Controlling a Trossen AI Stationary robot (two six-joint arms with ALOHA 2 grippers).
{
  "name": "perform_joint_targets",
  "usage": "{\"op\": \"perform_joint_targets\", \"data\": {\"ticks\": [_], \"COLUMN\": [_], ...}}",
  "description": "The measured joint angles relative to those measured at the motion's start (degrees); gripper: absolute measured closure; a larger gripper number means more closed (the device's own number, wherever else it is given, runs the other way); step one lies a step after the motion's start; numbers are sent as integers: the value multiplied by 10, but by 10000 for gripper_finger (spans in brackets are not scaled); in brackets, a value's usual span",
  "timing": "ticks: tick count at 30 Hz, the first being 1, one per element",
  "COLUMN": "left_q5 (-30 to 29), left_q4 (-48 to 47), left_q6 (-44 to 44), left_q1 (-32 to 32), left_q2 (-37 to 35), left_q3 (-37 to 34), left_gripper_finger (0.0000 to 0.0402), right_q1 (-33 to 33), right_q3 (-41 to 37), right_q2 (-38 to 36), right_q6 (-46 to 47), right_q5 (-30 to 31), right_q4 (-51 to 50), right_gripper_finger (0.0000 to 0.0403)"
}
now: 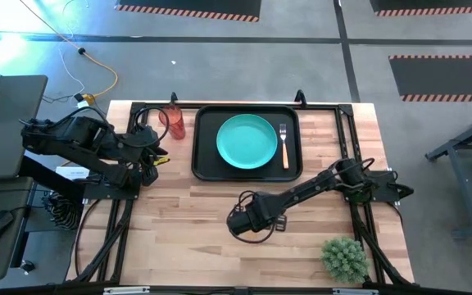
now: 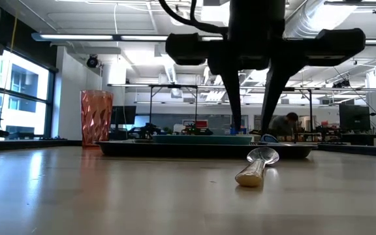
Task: Pick and place plate/cup/fork/spoon on tray
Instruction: Put the yellow spoon on the black serving tray to the right of the orange fork
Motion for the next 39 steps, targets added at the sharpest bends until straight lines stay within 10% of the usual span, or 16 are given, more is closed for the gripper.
{"op": "perform_joint_targets", "data": {"ticks": [39], "left_q5": [0], "left_q4": [0], "left_q6": [9], "left_q1": [0], "left_q2": [0], "left_q3": [0], "left_gripper_finger": [303], "right_q1": [18], "right_q3": [-34], "right_q2": [44], "right_q6": [79], "right_q5": [29], "right_q4": [36], "right_gripper_finger": [299]}}
